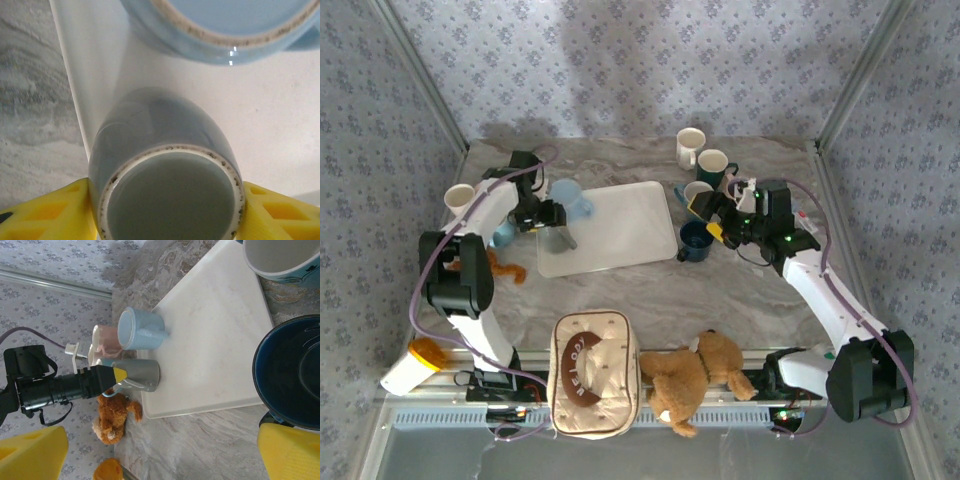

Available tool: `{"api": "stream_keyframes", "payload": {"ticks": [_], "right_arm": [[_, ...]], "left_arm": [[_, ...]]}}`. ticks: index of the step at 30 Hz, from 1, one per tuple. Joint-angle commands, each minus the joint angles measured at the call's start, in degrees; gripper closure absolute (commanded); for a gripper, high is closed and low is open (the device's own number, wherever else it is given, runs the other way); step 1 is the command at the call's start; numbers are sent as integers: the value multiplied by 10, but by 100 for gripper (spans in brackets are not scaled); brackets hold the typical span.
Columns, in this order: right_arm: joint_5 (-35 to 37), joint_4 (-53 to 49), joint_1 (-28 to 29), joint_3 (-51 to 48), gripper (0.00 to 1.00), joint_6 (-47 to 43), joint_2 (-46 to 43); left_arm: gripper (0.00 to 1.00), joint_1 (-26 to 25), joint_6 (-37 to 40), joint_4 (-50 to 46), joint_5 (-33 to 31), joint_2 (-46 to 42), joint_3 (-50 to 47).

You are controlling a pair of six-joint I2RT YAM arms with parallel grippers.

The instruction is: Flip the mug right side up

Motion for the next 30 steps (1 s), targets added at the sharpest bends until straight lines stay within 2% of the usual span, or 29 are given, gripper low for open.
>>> {"api": "stream_keyframes", "payload": {"ticks": [1, 6, 10, 16, 19, 23, 30], "right_arm": [[9, 12, 7, -9, 1, -14, -1], [24, 54, 18, -32, 5, -47, -15], [36, 123, 21, -71, 13, -53, -34], [72, 215, 39, -123, 19, -77, -71], [96, 223, 67, -128, 14, -127, -96], [76, 222, 88, -120, 10, -147, -99], [1, 212, 121, -73, 23, -193, -52]], "left_arm": [[41, -2, -16, -49, 28, -45, 39], [43, -2, -34, -74, 59, -82, 60], [45, -2, -51, -78, 94, -113, 81], [46, -3, -113, -40, 209, -148, 87], [48, -8, -157, -5, 263, -163, 85], [48, -25, -201, 30, 298, -173, 86], [49, -50, -249, 66, 344, -168, 94]]}}
